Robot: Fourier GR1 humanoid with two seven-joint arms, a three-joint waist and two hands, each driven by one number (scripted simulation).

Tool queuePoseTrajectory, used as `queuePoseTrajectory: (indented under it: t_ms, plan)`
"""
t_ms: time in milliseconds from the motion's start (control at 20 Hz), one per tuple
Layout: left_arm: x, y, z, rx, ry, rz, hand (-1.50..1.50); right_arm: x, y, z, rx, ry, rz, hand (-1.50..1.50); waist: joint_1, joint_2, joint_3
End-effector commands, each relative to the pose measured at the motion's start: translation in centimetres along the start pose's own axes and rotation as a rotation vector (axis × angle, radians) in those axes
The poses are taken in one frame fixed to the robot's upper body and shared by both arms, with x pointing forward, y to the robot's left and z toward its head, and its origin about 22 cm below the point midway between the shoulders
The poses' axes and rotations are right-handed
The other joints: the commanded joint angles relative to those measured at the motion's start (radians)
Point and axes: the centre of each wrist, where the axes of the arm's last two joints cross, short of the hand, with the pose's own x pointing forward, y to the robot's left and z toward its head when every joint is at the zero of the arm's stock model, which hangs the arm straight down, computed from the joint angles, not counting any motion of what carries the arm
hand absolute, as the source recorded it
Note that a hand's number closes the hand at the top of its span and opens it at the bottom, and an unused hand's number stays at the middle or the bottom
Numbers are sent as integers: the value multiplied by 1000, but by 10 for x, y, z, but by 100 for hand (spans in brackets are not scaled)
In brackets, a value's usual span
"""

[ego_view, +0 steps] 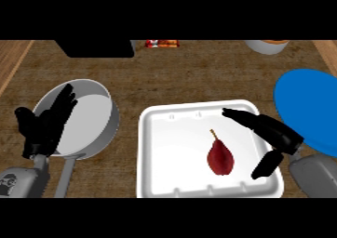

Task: Pick the pear from the tray and place it in the plate

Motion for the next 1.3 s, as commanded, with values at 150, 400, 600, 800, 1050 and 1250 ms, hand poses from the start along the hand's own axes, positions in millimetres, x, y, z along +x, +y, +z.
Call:
queuePoseTrajectory:
  t_ms: [150, 400, 600, 800, 1050, 1250]
  plan:
    - [-13, -7, -1, 2, 9, -7, 0, 17, 13, -19, 96, 71, 95, -150, 0, 1, 0]
    - [-24, -6, 7, 12, -5, -5, 0, 20, 5, -23, 151, 96, 97, -150, 2, 0, 0]
    - [5, -2, 8, -21, -1, 17, 0, 15, 11, -42, 142, 111, 111, -150, 5, 1, 0]
    - [5, 7, -4, -23, 3, 7, 0, 41, 26, -69, 128, 116, 131, -150, 2, 1, 0]
    - [-5, -2, 2, -6, -8, 8, 0, 26, 43, -50, 149, 139, 160, -150, 0, 0, 0]
    - [4, -7, 5, -9, -6, 9, 0, 21, 58, -82, 224, 134, 208, -150, 8, 2, 1]
